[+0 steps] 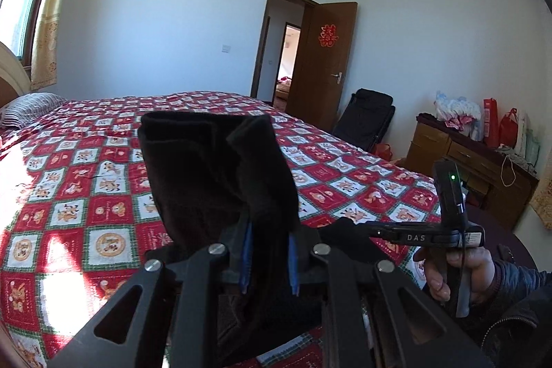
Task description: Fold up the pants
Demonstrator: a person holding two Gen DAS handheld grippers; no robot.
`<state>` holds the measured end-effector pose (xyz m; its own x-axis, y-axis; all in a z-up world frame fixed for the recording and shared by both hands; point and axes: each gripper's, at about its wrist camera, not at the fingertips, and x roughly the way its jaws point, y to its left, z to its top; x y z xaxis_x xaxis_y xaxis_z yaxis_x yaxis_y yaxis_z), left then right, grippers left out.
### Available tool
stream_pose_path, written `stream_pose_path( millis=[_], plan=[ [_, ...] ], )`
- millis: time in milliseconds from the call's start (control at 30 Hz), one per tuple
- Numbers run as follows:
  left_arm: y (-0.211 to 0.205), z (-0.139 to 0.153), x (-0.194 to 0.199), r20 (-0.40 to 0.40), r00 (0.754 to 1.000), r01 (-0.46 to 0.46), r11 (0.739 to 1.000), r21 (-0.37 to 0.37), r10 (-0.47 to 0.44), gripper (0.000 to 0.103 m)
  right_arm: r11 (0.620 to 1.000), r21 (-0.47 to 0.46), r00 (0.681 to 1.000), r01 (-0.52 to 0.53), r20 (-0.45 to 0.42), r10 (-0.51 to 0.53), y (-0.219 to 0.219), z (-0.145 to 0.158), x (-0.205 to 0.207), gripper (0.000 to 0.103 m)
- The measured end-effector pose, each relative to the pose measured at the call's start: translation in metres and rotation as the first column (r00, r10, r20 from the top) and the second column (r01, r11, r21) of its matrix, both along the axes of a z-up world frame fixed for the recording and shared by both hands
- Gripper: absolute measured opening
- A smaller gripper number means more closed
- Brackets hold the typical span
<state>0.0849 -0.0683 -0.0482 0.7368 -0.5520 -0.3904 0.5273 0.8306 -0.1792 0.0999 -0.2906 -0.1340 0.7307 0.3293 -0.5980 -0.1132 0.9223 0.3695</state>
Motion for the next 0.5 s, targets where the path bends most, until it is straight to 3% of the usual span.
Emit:
stream_pose_path(
  millis=[200, 500],
  plan=[
    [-0.050, -0.014, 0.007, -0.037, 0.993, 0.113, 0.992, 0.059, -0.111, 0.017, 0.998, 0.030, 0.998, 0.061, -0.026, -0.060, -0.020, -0.009, 0.009, 0.037],
    [-0.112, -0.053, 0.012, -0.123, 0.969, 0.235, 0.953, 0.190, -0.215, 0.017, 0.991, 0.093, 0.994, 0.092, -0.072, -0.086, -0.040, -0.023, 0.020, 0.037]
  ],
)
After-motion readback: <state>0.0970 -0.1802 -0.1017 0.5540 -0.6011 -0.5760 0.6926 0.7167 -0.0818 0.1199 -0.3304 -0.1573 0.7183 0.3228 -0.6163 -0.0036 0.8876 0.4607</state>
